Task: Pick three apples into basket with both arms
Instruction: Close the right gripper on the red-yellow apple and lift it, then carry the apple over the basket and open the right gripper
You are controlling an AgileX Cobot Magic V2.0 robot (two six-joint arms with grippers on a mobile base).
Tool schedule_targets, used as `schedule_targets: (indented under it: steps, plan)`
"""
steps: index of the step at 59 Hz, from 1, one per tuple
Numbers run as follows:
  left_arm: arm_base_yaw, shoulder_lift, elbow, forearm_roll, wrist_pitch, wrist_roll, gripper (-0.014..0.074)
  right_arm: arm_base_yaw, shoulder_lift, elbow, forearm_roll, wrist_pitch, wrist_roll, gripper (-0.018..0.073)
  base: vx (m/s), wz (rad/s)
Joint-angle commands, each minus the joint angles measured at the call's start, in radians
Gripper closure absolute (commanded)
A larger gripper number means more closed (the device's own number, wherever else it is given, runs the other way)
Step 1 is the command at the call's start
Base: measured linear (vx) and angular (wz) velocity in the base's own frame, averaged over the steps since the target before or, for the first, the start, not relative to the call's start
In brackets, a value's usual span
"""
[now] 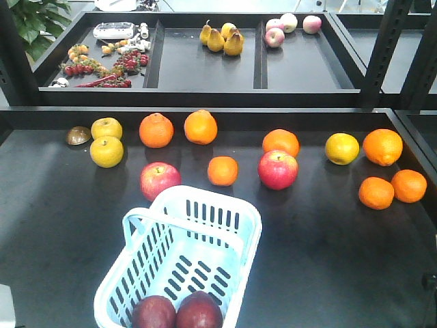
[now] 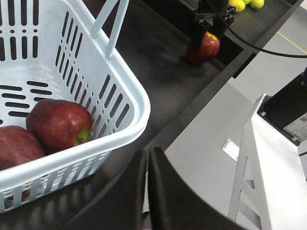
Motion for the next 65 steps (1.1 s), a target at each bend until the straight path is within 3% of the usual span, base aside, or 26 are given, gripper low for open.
schedule_targets:
  steps: [1,10,18,28,33,42,52,65]
  plan:
    - [0.000,0.002,-0.024,0.018,0.001,-0.002,0.0603,-0.004,-0.094,-0.020,0.042,0.019,-0.045,0.0295,0.00,0.00]
    - [0.000,0.002,-0.024,0.018,0.001,-0.002,0.0603,-0.004,-0.194,-0.020,0.164,0.014,-0.163,0.0571,0.00,0.00]
    - [0.000,0.002,-0.024,0.018,0.001,-0.002,0.0603,-0.004,-0.304,-0.020,0.408,0.018,-0.350,0.0567,0.00,0.00]
    - [0.000,0.002,-0.024,0.018,0.001,-0.002,0.0603,0.053,-0.482,-0.020,0.592,0.040,-0.471,0.0564,0.00,0.00]
    - [0.000,0.002,-0.024,0.018,0.001,-0.002,0.0603,0.138,-0.579,-0.020,0.642,0.046,-0.511,0.0564,0.00,0.00]
    - [0.000,0.002,-0.024,0.018,0.001,-0.002,0.0603,0.328,-0.762,-0.020,0.673,0.042,-0.491,0.0564,0.00,0.00]
    - [0.000,0.002,-0.024,0.018,0.001,-0.002,0.0603,0.534,-0.934,-0.020,0.783,0.006,-0.491,0.0564,0.00,0.00]
    - [0.000,0.002,-0.024,0.018,0.001,-0.002,0.0603,0.832,-0.918,-0.019,0.794,-0.103,-0.478,0.0564,0.00,0.00]
